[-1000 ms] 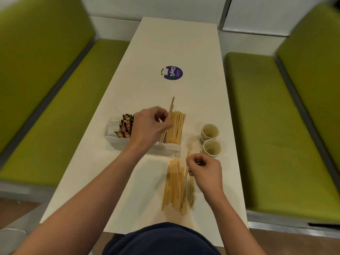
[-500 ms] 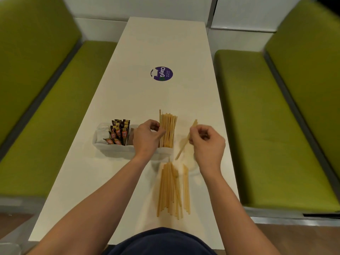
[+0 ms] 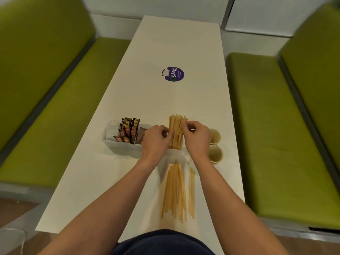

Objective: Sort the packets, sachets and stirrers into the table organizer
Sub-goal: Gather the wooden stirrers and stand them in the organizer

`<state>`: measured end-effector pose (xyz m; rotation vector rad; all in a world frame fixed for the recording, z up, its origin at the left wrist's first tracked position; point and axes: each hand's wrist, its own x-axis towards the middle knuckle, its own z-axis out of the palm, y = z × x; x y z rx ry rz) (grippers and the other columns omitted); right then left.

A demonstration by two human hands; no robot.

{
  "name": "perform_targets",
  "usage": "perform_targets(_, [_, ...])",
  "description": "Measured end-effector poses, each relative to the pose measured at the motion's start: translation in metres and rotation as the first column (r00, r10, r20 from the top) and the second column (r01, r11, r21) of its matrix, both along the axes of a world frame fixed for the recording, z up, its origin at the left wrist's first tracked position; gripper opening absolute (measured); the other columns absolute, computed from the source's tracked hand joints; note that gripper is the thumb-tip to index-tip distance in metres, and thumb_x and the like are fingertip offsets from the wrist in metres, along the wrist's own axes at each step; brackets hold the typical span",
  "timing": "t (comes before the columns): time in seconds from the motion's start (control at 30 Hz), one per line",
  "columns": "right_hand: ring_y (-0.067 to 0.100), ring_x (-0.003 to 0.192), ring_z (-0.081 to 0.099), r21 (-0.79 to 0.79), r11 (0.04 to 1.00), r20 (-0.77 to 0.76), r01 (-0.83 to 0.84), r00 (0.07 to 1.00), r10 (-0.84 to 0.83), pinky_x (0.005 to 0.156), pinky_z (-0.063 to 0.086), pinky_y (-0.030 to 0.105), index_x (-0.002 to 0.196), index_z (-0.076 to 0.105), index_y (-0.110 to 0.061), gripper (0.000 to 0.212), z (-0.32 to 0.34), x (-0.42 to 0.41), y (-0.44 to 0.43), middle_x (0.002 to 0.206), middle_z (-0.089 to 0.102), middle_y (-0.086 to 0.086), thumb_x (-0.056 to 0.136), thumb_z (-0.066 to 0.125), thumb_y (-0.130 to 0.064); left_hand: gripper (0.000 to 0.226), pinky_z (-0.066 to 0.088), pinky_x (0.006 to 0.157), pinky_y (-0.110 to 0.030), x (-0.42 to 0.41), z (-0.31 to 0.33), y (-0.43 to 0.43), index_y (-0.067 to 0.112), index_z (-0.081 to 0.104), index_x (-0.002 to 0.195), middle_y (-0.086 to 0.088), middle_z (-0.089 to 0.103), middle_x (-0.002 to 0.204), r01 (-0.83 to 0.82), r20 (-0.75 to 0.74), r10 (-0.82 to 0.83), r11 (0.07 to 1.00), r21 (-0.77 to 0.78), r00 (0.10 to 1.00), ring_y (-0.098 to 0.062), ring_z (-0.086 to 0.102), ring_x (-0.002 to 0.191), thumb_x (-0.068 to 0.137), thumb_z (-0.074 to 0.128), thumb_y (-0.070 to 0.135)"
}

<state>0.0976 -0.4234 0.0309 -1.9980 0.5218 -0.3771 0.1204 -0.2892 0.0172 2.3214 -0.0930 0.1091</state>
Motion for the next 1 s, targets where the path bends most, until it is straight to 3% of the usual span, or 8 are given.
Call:
perform_targets(0.2, [0.013,0.081,0.07,-0.078,0.996,-0.059,-0.036,0.998,0.032,0.08,0.059,0.04,0.093,0.081,-0.016,0.019,-0.003,-0.003,-0.001,0.083,0.077,-0.005,0.094,0.07,-0.031,0.032,0.055,0.08,-0.037,-0.002,0.002,0.003,0.013,0.074,0.104,-0.001,0.069,0.092,0.018,0.032,-0.018,1.0,0.01,0.999,-0.014,0.064,0.083,0.092,0.066,0.042])
perform_targets(0.33, [0.005,0.081,0.068,-0.082,0.996,-0.03,-0.023,0.999,0.021,0.079,0.059,0.032,0.097,0.081,-0.018,0.018,0.007,-0.02,-0.003,0.085,0.076,-0.009,0.094,0.071,-0.033,0.028,0.053,0.08,-0.036,-0.013,0.008,0.008,0.014,0.072,0.104,0.002,0.065,0.09,0.052,0.112,-0.051,0.999,0.0,0.992,-0.014,0.061,0.087,0.094,0.065,0.039])
perform_targets(0.43, [0.001,0.078,0.068,-0.068,0.996,-0.043,-0.054,0.998,0.052,0.075,0.057,0.024,0.096,0.081,-0.023,0.017,0.014,-0.046,-0.004,0.081,0.074,-0.014,0.094,0.071,-0.036,0.021,0.05,0.075,-0.026,-0.032,0.013,0.016,0.017,0.071,0.101,0.007,0.063,0.087,0.098,0.163,-0.092,0.995,-0.028,0.982,-0.006,0.058,0.082,0.093,0.068,0.037])
perform_targets(0.53, [-0.003,0.079,0.067,-0.065,0.986,-0.113,-0.152,0.983,0.144,0.073,0.054,0.017,0.093,0.079,-0.026,0.011,0.014,-0.079,-0.003,0.08,0.072,-0.018,0.094,0.071,-0.034,0.016,0.049,0.069,-0.022,-0.059,0.008,0.025,0.023,0.069,0.098,0.013,0.062,0.085,0.147,0.073,-0.145,0.989,-0.021,0.987,-0.002,0.056,0.078,0.092,0.068,0.038])
perform_targets(0.63, [-0.001,0.079,0.066,-0.162,0.965,-0.268,-0.207,0.95,0.159,0.076,0.057,0.025,0.092,0.078,-0.03,0.01,0.0,-0.107,-0.005,0.083,0.072,-0.019,0.092,0.071,-0.037,0.021,0.054,0.069,-0.03,-0.083,-0.006,0.03,0.029,0.068,0.095,0.015,0.064,0.083,0.147,-0.148,-0.137,0.987,0.064,0.979,-0.003,0.06,0.078,0.087,0.066,0.049])
perform_targets(0.73, [0.008,0.089,0.067,-0.248,0.933,-0.446,-0.261,0.885,0.129,0.084,0.056,0.031,0.11,0.075,-0.026,0.029,-0.02,-0.125,-0.003,0.099,0.073,-0.01,0.091,0.068,-0.048,0.031,0.057,0.072,-0.033,-0.102,-0.02,0.03,0.026,0.071,0.093,0.013,0.067,0.082,0.201,-0.385,-0.105,0.955,0.217,0.917,-0.01,0.064,0.079,0.081,0.067,0.054])
perform_targets(0.87, [0.017,0.093,0.062,-0.312,0.881,-0.524,-0.357,0.838,0.154,0.079,0.05,0.031,0.11,0.07,-0.022,0.036,-0.034,-0.135,0.012,0.104,0.065,-0.005,0.09,0.065,-0.052,0.031,0.054,0.065,-0.031,-0.114,-0.022,0.023,0.023,0.068,0.087,0.007,0.066,0.082,0.234,-0.411,-0.09,0.92,0.315,0.907,-0.017,0.064,0.077,0.079,0.068,0.053])
perform_targets(1.0, [0.02,0.085,0.064,-0.327,0.875,-0.537,-0.358,0.832,0.14,0.074,0.053,0.034,0.098,0.073,-0.019,0.025,-0.033,-0.128,0.018,0.094,0.069,-0.003,0.091,0.063,-0.041,0.015,0.059,0.068,-0.038,-0.109,-0.021,0.022,0.017,0.073,0.079,0.002,0.069,0.076,0.213,-0.425,-0.065,0.926,0.312,0.903,-0.023,0.066,0.074,0.074,0.069,0.03])
